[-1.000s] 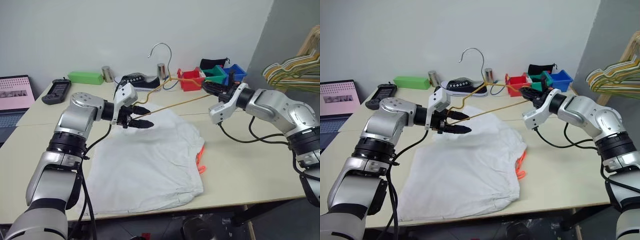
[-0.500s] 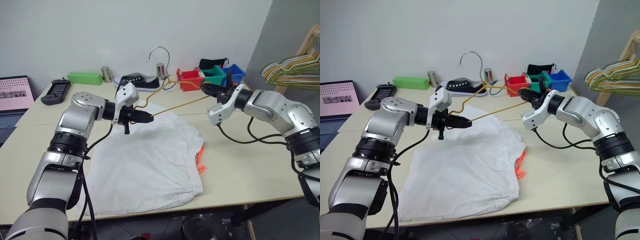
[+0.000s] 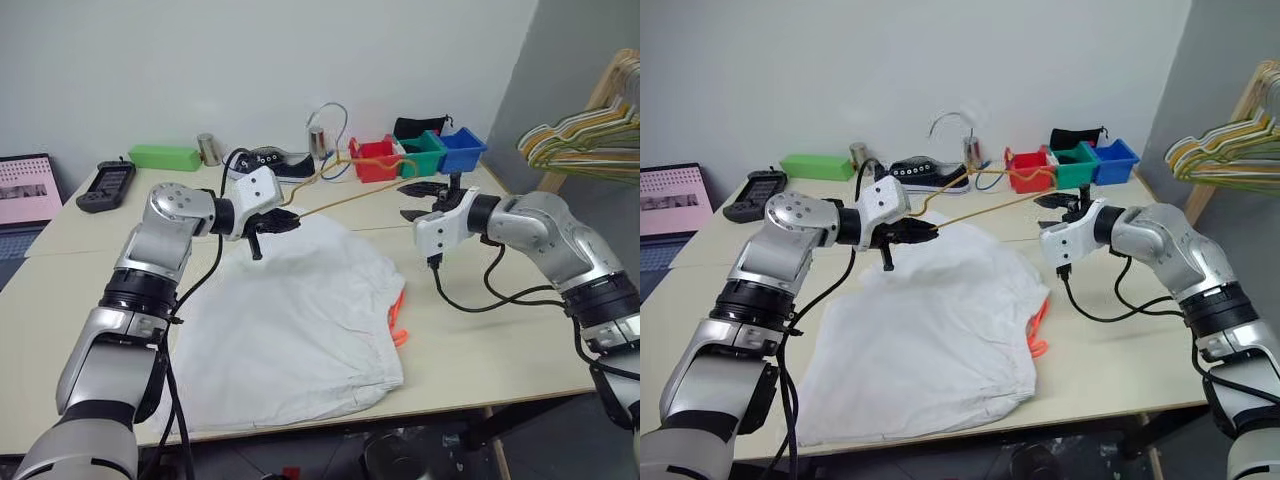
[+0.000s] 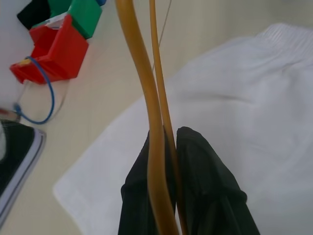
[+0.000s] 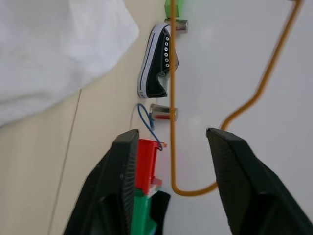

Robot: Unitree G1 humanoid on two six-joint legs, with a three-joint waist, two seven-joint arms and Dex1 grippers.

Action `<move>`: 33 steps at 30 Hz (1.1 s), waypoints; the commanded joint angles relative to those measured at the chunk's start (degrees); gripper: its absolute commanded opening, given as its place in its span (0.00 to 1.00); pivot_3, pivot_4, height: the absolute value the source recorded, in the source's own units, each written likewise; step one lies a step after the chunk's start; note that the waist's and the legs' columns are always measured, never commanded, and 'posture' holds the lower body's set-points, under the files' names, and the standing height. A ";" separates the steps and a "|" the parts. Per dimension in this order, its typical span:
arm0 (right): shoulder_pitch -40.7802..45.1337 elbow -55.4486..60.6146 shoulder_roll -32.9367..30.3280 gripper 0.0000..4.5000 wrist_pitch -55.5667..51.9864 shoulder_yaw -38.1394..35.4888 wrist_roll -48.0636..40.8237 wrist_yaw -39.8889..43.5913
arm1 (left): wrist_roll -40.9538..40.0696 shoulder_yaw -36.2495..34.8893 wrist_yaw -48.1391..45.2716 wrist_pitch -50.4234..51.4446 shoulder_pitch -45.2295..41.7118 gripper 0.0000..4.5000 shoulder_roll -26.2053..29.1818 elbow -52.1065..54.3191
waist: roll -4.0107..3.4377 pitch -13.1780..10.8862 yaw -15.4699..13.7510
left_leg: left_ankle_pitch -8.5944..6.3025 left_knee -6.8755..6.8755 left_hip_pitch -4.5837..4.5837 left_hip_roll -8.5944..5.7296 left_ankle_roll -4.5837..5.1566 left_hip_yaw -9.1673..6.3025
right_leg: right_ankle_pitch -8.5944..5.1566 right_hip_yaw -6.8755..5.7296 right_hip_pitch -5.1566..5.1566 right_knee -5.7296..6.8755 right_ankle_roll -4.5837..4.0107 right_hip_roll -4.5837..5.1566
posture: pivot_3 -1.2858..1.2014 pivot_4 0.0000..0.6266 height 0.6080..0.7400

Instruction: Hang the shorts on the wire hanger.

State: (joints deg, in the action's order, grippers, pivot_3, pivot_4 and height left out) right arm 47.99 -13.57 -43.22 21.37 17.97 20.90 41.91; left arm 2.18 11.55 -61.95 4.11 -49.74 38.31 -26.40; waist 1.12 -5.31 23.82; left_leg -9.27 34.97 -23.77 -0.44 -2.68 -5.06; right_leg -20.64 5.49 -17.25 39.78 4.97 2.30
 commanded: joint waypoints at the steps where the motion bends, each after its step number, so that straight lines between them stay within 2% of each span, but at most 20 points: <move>1: 1.10 3.64 1.15 0.77 -11.99 -5.31 -6.33 4.12 | 5.29 0.22 5.83 -7.22 0.40 0.00 2.01 2.32 | 0.00 0.00 -0.01 | 0.00 0.01 0.00 0.00 0.00 -0.01 | 0.00 0.00 0.00 0.03 0.00 0.00 | 0.39 0.03 1.00; 6: 0.79 3.34 0.41 0.98 -15.73 -5.63 -5.19 5.33 | 8.99 0.25 9.99 -12.42 2.51 0.00 2.66 5.19 | 0.00 0.00 -0.18 | 0.01 0.01 0.01 -0.02 0.01 -0.08 | 0.00 -0.04 -0.03 0.09 0.01 0.00 | 0.39 0.03 1.00; 10: -0.69 3.22 0.24 0.98 -19.18 -3.58 -4.64 8.98 | 12.30 0.79 12.78 -16.36 4.37 0.00 3.28 9.54 | 0.00 0.00 -0.27 | 0.01 0.01 -0.01 -0.02 0.01 -0.08 | 0.00 -0.04 -0.03 0.08 0.01 0.01 | 0.40 0.03 1.00; 18: 2.35 -1.12 3.09 0.98 -20.91 -1.13 -0.19 6.96 | 19.26 3.59 14.54 -21.45 5.22 0.00 4.42 14.16 | -0.01 0.01 -0.17 | 0.01 0.00 0.00 -0.03 0.01 -0.06 | 0.00 -0.02 -0.05 0.11 0.02 0.00 | 0.40 0.02 1.00; 26: 4.10 -5.23 4.09 0.98 -17.99 1.65 3.41 6.52 | 22.42 4.56 15.96 -24.43 4.46 0.00 3.86 14.41 | -0.01 0.01 -0.34 | 0.01 0.00 -0.01 -0.04 0.03 -0.09 | 0.00 -0.04 -0.06 0.11 0.02 0.00 | 0.40 0.02 1.00; 28: 4.06 -5.69 4.29 0.90 -17.84 1.97 3.61 6.92 | 22.82 4.68 16.03 -24.82 4.19 0.00 3.59 14.11 | -0.01 0.01 -0.33 | 0.02 0.00 -0.01 -0.04 0.03 -0.09 | 0.00 -0.04 -0.06 0.11 0.02 0.00 | 0.40 0.03 1.00; 29: 4.06 -5.87 4.41 0.90 -17.84 2.01 3.64 6.91 | 23.14 4.89 15.97 -25.07 4.07 0.00 3.67 13.90 | -0.01 0.01 -0.33 | 0.01 0.00 -0.01 -0.04 0.03 -0.10 | 0.00 -0.04 -0.06 0.11 0.02 0.00 | 0.40 0.03 1.00; 33: 4.48 -6.30 4.65 0.68 -17.50 2.14 3.92 6.89 | 23.47 4.83 16.70 -26.16 3.54 0.00 3.20 13.26 | -0.01 0.01 -0.33 | 0.02 0.00 -0.01 -0.05 0.03 -0.10 | 0.00 -0.04 -0.05 0.11 0.02 0.00 | 0.40 0.03 1.00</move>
State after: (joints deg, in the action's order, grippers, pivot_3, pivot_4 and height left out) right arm 50.06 -20.51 -38.38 3.17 20.64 24.31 48.77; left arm 25.58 17.03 -46.69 -21.18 -43.96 41.59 -13.60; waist 1.11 -5.30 23.49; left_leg -9.25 34.97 -23.78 -0.48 -2.65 -5.16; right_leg -20.64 5.45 -17.30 39.90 5.00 2.30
